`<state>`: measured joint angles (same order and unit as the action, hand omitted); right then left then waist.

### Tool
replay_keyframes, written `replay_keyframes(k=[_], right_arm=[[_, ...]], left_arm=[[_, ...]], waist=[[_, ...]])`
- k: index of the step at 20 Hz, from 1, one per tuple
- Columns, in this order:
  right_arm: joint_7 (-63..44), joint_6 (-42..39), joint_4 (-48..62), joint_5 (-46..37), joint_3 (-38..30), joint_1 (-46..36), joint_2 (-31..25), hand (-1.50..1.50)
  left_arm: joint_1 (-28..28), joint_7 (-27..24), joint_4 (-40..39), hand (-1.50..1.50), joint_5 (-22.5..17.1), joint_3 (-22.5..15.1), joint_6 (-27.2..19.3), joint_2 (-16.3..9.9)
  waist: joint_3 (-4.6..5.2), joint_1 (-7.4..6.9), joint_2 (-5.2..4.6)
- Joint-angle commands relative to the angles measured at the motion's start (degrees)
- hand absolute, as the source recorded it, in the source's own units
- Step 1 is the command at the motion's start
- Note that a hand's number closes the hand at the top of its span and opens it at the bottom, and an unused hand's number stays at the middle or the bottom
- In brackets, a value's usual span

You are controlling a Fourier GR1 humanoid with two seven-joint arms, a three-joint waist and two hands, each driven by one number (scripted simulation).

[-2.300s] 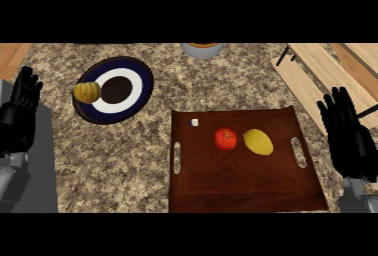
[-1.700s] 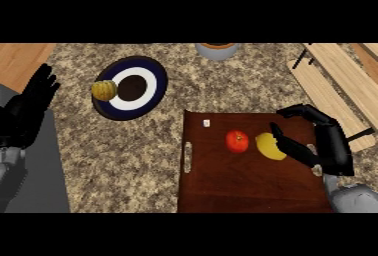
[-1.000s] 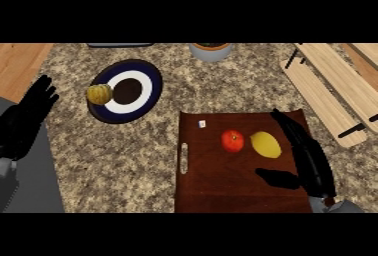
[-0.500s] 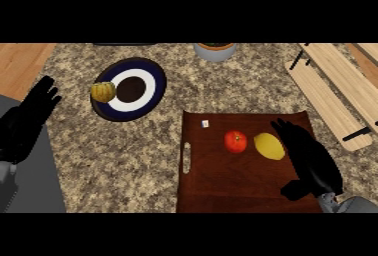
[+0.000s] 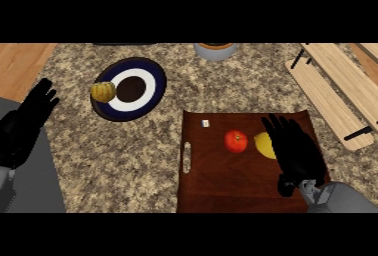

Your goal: Pick the lemon from the tray and place it in the tiered shelf

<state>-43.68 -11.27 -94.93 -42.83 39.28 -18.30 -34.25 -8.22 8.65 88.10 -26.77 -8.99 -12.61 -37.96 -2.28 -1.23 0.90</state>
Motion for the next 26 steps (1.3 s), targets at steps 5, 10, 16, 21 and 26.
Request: replay_keyframes(k=[5, 10, 16, 21, 26], right_arm=[[-1.4, -3.7, 2.4, 0.0, -1.3, -1.6, 0.8, -1.50], [1.5, -1.8, 9.4, -1.7, -1.6, -3.3, 1.8, -1.50], [6.3, 1.2, 12.9, -2.9, -1.4, -3.8, 2.9, -1.50], [8.7, 2.6, 16.0, -3.3, -1.9, -3.4, 3.0, -1.50], [8.0, 3.6, 22.6, -4.1, -2.2, -5.4, 7.9, -1.50]], left_arm=[[8.1, -5.5, -5.0, 0.00, 2.1, -0.9, 0.5, 2.2], [7.9, -5.0, -4.5, 0.00, 1.3, -1.3, 1.3, 1.9], [5.4, -2.8, -4.6, 0.00, 2.1, -2.3, -1.4, 3.5], [7.6, -5.1, -5.3, 0.00, 1.9, -1.8, -0.2, 3.0], [6.1, -3.1, -4.0, 0.00, 1.0, -1.6, -0.2, 1.9]], waist=[[2.39, 0.20, -1.08], [2.31, -0.75, -1.40], [2.24, 0.11, -1.43], [2.32, 0.02, -1.36], [2.28, -0.64, -1.44]])
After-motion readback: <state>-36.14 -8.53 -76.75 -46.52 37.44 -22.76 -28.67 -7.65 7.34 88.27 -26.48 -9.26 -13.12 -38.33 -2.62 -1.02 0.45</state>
